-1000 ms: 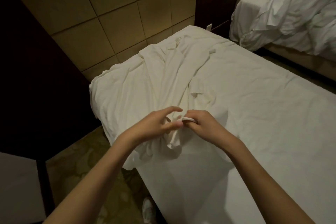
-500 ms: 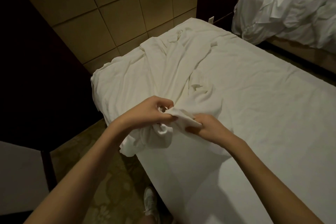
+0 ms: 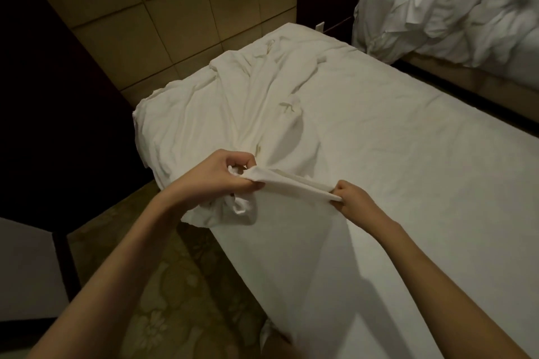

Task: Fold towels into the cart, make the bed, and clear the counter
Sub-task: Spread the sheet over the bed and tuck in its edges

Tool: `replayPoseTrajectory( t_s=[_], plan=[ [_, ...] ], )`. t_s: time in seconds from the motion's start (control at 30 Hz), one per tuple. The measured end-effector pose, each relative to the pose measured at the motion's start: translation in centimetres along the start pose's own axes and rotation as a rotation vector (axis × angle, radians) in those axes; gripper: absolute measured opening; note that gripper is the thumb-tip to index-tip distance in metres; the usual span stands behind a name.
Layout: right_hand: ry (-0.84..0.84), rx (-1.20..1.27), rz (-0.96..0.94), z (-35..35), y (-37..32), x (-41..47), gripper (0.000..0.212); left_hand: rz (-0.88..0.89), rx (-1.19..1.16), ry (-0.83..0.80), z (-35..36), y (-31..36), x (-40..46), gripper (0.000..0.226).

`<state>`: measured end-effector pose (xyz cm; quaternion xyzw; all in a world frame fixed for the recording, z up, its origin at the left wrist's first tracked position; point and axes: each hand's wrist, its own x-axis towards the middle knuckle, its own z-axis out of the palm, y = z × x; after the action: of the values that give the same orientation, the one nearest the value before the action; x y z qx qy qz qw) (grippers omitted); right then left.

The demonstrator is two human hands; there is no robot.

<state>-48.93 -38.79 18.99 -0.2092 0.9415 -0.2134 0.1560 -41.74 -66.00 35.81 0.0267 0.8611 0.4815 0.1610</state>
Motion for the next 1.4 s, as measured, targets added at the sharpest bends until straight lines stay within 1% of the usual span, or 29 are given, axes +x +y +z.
replayPoseTrajectory(
  t_s=[0.13, 0.27, 0.33, 0.4, 0.47, 0.6, 0.7, 0.8, 0.87, 0.9, 0.97, 1.0, 1.1, 1.17, 1.3, 1.4],
  plan=[
    [0.059, -0.107, 0.043, 0.4, 3.0, -5.6, 0.017, 0.041, 0.016, 0.005, 4.6, 0.1, -2.5, 0.018],
    [0.137, -0.193, 0.044, -0.1, 6.2, -11.6, 0.034, 0.037, 0.065, 0.031, 9.9, 0.9, -4.7, 0.013],
    [0.253, -0.189, 0.06, -0.8, 7.5, -14.7, 0.039, 0.048, 0.092, 0.026, 12.2, 1.7, -5.7, 0.011],
    [0.385, -0.167, 0.118, -1.8, 8.5, -17.8, 0.041, 0.053, 0.095, 0.016, 14.4, 2.8, -6.8, 0.008],
    [0.46, -0.161, 0.155, -2.8, 9.6, -20.6, 0.044, 0.065, 0.095, -0.019, 16.8, 4.4, -8.1, 0.01],
    [0.553, -0.14, 0.164, -4.4, 13.1, -25.4, 0.033, 0.104, 0.097, -0.066, 22.5, 8.3, -10.7, 0.015],
    [0.557, -0.071, 0.245, -5.3, 16.6, -28.7, 0.031, 0.118, 0.085, -0.056, 26.9, 11.5, -12.5, 0.013],
    [0.533, -0.006, 0.227, -6.4, 20.2, -31.4, 0.033, 0.114, 0.05, -0.015, 30.9, 14.8, -14.3, 0.014],
    [0.48, 0.042, 0.2, -7.0, 22.1, -32.9, 0.034, 0.113, 0.041, 0.001, 33.3, 16.8, -15.2, 0.013],
    [0.444, 0.071, 0.189, -7.1, 23.0, -33.7, 0.032, 0.112, 0.036, 0.008, 34.5, 17.7, -15.8, 0.016],
    [0.39, 0.158, 0.215, -7.1, 24.6, -34.9, 0.029, 0.108, 0.024, 0.015, 36.3, 18.9, -16.7, 0.02],
    [0.377, 0.189, 0.239, -7.1, 25.4, -35.4, 0.028, 0.103, 0.022, 0.017, 37.0, 19.3, -17.1, 0.017],
    [0.366, 0.229, 0.295, -6.1, 27.4, -37.0, 0.027, 0.076, 0.034, 0.031, 38.8, 19.2, -17.7, 0.016],
    [0.368, 0.348, 0.343, -5.4, 28.3, -38.1, 0.026, 0.061, 0.028, 0.026, 39.7, 18.7, -17.7, 0.013],
    [0.429, 0.627, 0.369, -5.7, 29.8, -39.3, 0.028, 0.058, 0.027, 0.056, 41.1, 17.3, -15.8, 0.033],
    [0.461, 0.68, 0.335, -7.0, 30.9, -39.4, 0.028, 0.057, 0.014, 0.1, 42.3, 16.1, -14.6, 0.03]
  ],
)
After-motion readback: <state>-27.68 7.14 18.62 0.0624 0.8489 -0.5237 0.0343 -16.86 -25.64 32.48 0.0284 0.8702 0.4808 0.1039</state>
